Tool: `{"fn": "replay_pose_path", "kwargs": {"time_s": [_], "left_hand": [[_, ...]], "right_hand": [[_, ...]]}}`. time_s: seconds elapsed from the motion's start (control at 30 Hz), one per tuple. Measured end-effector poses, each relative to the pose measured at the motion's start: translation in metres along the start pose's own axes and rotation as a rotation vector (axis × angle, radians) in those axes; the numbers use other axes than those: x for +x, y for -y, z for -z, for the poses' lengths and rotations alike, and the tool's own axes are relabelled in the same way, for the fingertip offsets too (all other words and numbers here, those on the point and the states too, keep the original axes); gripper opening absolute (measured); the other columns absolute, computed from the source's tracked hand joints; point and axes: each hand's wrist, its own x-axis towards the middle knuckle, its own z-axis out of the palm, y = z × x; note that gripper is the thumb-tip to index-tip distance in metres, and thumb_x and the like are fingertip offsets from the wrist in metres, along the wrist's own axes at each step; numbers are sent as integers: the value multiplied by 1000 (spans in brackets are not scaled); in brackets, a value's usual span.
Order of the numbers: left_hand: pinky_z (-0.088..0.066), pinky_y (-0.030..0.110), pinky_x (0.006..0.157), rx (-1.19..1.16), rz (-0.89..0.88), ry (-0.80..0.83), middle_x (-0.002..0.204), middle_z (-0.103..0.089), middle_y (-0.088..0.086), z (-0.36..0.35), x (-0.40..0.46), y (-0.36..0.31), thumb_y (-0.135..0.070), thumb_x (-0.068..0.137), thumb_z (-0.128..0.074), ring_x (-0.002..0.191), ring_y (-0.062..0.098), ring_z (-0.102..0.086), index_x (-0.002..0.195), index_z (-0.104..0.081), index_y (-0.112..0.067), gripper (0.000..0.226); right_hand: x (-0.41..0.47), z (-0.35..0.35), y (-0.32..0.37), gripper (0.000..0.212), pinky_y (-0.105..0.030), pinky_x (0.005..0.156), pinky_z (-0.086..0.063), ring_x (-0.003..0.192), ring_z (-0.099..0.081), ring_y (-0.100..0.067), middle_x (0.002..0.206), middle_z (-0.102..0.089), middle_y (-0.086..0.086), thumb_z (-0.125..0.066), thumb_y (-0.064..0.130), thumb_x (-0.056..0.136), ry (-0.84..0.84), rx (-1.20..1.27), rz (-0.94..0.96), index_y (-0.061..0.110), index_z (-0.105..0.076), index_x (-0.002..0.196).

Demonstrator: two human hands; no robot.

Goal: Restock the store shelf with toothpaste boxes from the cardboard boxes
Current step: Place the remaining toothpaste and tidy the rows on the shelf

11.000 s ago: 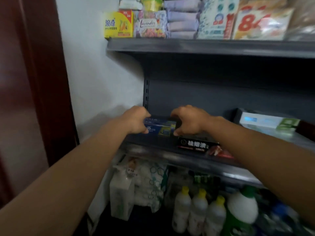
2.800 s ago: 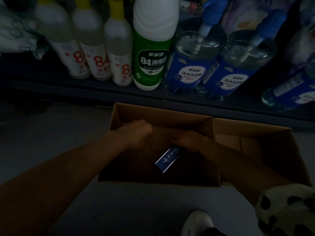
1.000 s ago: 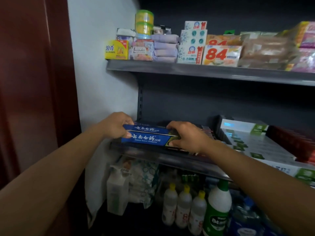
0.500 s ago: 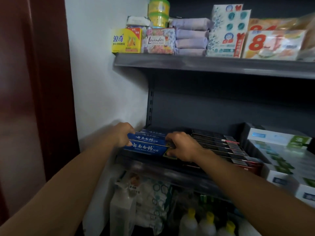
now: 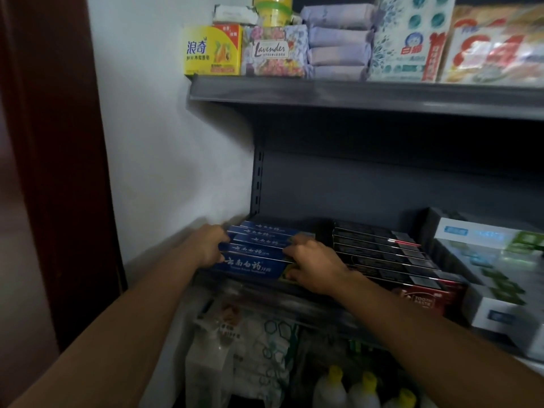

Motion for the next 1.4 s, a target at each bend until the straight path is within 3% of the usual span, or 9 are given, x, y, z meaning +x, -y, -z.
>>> {"fn": "replay_pose_path", "kwargs": {"time_s": [0.27,0.5,0.67,0.83,1.17,1.4], "left_hand": [[-37,21,83,-31,-55,-15,120,-61,7,9,-3,0,-18,84,-70,109,21,-56,123,-61,-13,40],[-39,24,79,-12,-141,62,105,-59,-3,32,14,-5,-18,78,-76,97,14,-55,120,-64,-17,44],[-41,27,92,55,-267,133,126,-60,3,36,19,-13,-21,77,-77,114,19,-55,130,-58,-17,56],[-44,34,100,98,-362,167,132,-57,5,27,19,-16,-22,76,-79,118,21,-54,132,-57,-13,61],[-46,33,95,18,-442,203,128,-61,2,23,32,-16,-30,79,-77,113,19,-56,133,-56,-15,59],[-47,34,95,63,-444,193,126,-62,3,21,40,-10,-23,77,-78,111,19,-57,130,-59,-14,57]], "right_hand": [[1,9,-8,47,-32,90,-43,118,-46,-23,125,-47,-4,-65,36,86,4,0,43,16,-54,127],[0,36,-32,63,-33,89,-45,113,-48,-22,121,-48,-4,-67,42,84,87,30,-3,24,-44,139],[-4,44,-39,58,-30,91,-42,115,-49,-22,124,-50,-4,-69,41,82,158,59,-69,21,-51,133],[-3,43,-31,58,-33,94,-44,117,-49,-23,126,-50,-4,-69,43,82,194,63,-98,19,-52,132],[-4,32,-26,61,-32,96,-42,122,-46,-23,132,-48,-5,-72,36,80,249,83,-160,17,-50,134],[-1,23,-19,44,-35,93,-46,114,-50,-25,124,-51,-8,-65,39,86,226,59,-164,13,-58,120]]}}
